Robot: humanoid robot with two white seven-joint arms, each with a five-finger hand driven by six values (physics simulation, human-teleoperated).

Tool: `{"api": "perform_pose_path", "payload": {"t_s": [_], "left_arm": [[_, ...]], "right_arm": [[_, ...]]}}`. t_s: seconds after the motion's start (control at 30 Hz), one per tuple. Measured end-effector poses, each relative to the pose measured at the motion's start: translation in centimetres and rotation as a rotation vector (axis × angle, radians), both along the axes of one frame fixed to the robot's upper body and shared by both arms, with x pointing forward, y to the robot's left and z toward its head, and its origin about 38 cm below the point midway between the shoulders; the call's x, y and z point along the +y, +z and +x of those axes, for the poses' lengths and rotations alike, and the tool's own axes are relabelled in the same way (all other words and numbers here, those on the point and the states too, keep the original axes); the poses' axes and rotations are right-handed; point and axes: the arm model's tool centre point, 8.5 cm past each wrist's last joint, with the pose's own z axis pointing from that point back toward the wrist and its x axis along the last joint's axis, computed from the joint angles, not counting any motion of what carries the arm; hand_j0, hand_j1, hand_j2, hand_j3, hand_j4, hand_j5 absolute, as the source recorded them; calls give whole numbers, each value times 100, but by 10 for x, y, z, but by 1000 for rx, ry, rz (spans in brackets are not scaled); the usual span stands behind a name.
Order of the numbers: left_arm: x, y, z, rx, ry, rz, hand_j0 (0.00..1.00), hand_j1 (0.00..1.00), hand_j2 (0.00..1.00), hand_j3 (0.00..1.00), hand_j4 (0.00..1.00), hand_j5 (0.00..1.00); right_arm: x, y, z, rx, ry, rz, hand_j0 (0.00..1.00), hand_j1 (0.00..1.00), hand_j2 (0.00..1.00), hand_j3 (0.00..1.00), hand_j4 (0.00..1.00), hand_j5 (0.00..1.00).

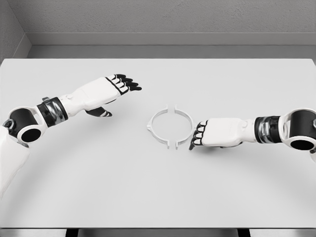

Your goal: Assemble PVC drainage pipe clamps

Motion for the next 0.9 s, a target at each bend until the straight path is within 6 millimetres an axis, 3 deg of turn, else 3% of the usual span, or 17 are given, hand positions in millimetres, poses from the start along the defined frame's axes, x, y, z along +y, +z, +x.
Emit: {"api": "perform_pose_path", "payload": {"t_s": [0.9], "left_arm": [[2, -3, 5, 16, 13, -10, 100, 100, 100, 100, 100, 100]], "right_arm": [[-11, -16, 23, 58, -91, 22, 84, 84, 84, 84, 84, 84]]}}
